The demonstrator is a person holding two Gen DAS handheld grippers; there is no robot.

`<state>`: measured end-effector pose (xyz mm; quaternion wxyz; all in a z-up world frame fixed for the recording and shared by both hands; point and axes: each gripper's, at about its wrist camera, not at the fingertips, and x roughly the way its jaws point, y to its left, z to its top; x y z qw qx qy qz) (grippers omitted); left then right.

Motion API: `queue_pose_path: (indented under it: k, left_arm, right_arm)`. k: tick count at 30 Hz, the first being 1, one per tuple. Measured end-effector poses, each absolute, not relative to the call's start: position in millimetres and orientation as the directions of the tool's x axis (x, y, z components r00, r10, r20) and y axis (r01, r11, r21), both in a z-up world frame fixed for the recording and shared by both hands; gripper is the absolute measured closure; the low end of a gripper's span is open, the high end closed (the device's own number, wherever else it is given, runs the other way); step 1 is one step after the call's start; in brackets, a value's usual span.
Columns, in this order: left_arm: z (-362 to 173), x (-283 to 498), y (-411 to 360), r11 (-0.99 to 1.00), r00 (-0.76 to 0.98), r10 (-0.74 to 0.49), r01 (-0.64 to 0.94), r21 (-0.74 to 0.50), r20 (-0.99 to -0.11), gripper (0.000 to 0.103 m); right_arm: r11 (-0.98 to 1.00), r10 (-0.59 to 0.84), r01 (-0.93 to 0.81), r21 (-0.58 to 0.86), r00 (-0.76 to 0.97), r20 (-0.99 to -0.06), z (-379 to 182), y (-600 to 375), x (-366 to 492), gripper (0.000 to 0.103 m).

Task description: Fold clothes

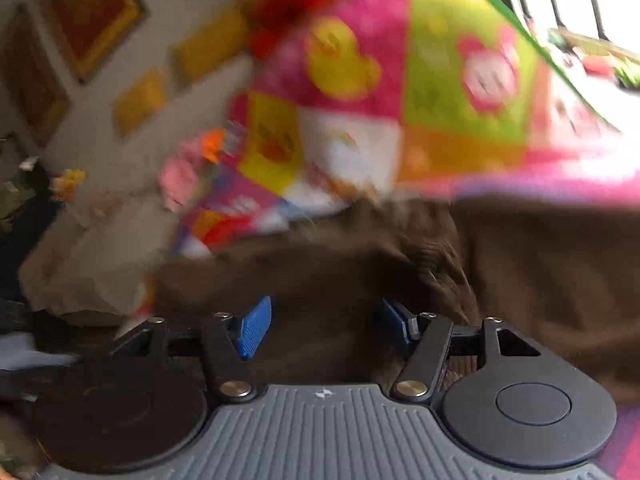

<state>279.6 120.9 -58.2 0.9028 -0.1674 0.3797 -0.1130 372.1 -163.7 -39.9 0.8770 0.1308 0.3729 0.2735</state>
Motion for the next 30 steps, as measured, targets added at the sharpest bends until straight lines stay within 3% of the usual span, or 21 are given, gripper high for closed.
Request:
queue_pose_path:
  k: [5,9,11,14,18,19,20,21,25,30]
  left_arm:
    - [-49.6,266.6,125.7,0.906,0.71,-0.319,0.034,-0.422,-0.628,0.0]
    - [-42.0,248.1,127.2,0.877,0.722,-0.348,0.025,-0.48,-0.598,0.0]
    - [-42.6,240.5,125.7,0.863,0.717,-0.377,0.043,-0.503,-0.587,0.0]
    - [-44.5,235.1,123.4,0.857,0.713,-0.386,0.041,-0.514,-0.586,0.0]
    - [-38.6,231.7,124.3,0.845,0.717,-0.388,0.025,-0.534,-0.579,0.0]
    - [-35.8,229.3,126.0,0.843,0.72,-0.389,0.027,-0.536,-0.575,0.0]
    - [-32.9,226.9,127.7,0.842,0.723,-0.39,0.029,-0.539,-0.57,0.0]
    - [-30.1,224.6,129.4,0.84,0.726,-0.391,0.031,-0.541,-0.565,0.0]
    - [-26.1,211.3,142.9,0.833,0.745,-0.383,0.022,-0.553,-0.546,0.0]
    - [-27.9,203.9,158.0,0.811,0.763,-0.376,-0.003,-0.585,-0.525,0.0]
  right_arm:
    - [0.856,0.5,-0.308,0.416,0.698,-0.512,-15.5,-207.4,348.8,0.043]
    - [0.961,0.155,-0.024,0.276,0.871,-0.465,2.7,-288.7,317.4,0.043]
    - [0.963,-0.045,0.165,0.213,0.878,-0.476,-0.8,-334.9,308.4,0.045]
    - [0.93,-0.189,0.32,0.18,0.839,-0.51,-17.5,-393.1,308.6,0.051]
    - [0.935,-0.082,0.246,0.255,0.85,-0.52,-33.2,-419.4,320.5,0.051]
    - [0.942,-0.053,0.218,0.255,0.847,-0.528,-34.9,-414.5,328.2,0.058]
    - [0.954,-0.043,0.195,0.229,0.841,-0.539,-34.0,-404.4,336.3,0.081]
    - [0.968,-0.039,0.168,0.186,0.835,-0.549,-30.9,-392.2,344.4,0.09]
    - [0.998,0.013,0.015,0.057,0.888,-0.46,25.4,-320.0,347.4,0.092]
    - [0.931,0.357,-0.366,0.019,0.894,-0.271,109.5,-192.2,307.7,0.092]
